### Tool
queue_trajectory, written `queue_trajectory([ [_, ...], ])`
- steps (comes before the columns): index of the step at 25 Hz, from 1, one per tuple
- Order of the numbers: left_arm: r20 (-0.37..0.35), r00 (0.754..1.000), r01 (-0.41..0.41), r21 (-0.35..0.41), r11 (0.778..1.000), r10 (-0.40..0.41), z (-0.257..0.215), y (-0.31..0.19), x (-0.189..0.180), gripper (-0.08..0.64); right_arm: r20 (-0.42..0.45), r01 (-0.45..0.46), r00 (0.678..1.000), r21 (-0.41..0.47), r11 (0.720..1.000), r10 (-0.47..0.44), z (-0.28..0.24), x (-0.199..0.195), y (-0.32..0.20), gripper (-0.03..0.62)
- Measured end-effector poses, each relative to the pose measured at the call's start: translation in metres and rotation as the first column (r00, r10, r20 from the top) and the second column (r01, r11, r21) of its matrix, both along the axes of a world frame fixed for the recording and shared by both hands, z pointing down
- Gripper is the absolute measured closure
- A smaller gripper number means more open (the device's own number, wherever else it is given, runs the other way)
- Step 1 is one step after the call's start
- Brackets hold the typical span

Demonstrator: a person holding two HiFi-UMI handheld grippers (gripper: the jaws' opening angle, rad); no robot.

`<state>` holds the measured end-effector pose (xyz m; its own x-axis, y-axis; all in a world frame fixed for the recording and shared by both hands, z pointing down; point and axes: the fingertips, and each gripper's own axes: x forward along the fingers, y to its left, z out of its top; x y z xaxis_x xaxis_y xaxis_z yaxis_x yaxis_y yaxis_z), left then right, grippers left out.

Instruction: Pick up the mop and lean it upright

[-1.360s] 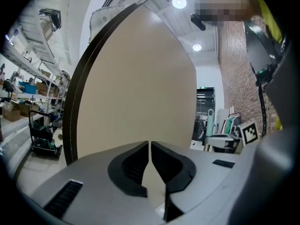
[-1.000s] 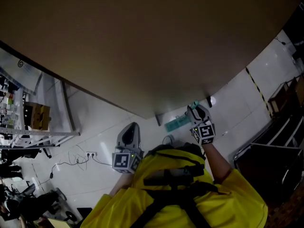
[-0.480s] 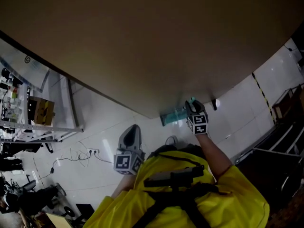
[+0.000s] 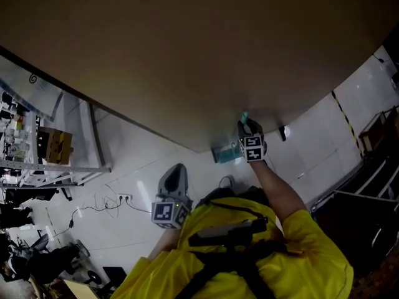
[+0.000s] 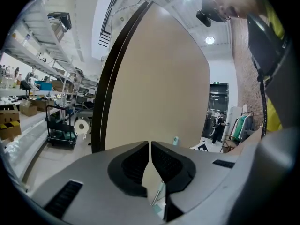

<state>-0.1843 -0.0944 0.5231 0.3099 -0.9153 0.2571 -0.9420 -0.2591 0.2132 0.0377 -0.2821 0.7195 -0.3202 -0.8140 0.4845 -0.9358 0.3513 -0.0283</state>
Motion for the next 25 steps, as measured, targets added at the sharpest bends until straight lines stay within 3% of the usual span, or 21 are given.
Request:
queue_trajectory([
  [5, -0.008, 1.000, -0.002, -0.007, 1.000, 0.002, 0.007, 0.003, -0.003, 0.535, -0.020, -0.045, 0.999, 0.001, 0.999, 0.045, -0.001, -0.002, -0.008, 0.471],
  [6, -0.006, 1.000, -0.006, -0.014, 1.000, 0.006, 0.011, 0.005, -0.003, 0.535, -0.018, -0.044, 0.999, 0.003, 0.999, 0.044, -0.001, -0.002, -0.006, 0.397],
  [7, -0.005, 1.000, -0.010, -0.021, 1.000, 0.010, 0.015, 0.007, -0.003, 0.535, -0.012, -0.039, 0.999, 0.007, 0.999, 0.039, -0.002, -0.002, -0.003, 0.371],
  [12, -0.003, 1.000, -0.017, -0.032, 0.999, 0.017, 0.025, 0.008, -0.004, 0.535, 0.008, -0.032, 0.999, 0.040, 0.999, 0.031, -0.018, 0.003, 0.014, 0.371],
  [16, -0.008, 0.999, -0.034, -0.019, 0.999, 0.034, 0.023, 0.005, -0.002, 0.535, 0.085, -0.017, 0.996, 0.097, 0.995, 0.009, -0.063, 0.013, 0.064, 0.374],
  [22, -0.027, 0.999, -0.044, -0.013, 0.999, 0.044, 0.018, -0.003, 0.004, 0.535, 0.179, -0.020, 0.984, 0.216, 0.976, -0.020, -0.155, 0.040, 0.150, 0.479],
  [24, -0.031, 0.998, -0.056, -0.008, 0.998, 0.056, 0.015, -0.006, 0.009, 0.535, 0.175, -0.045, 0.985, 0.241, 0.969, 0.002, -0.176, 0.053, 0.168, 0.579],
  [25, -0.032, 0.998, -0.061, -0.006, 0.998, 0.060, 0.014, -0.007, 0.011, 0.535, 0.174, -0.062, 0.985, 0.253, 0.966, 0.018, -0.184, 0.059, 0.175, 0.584],
])
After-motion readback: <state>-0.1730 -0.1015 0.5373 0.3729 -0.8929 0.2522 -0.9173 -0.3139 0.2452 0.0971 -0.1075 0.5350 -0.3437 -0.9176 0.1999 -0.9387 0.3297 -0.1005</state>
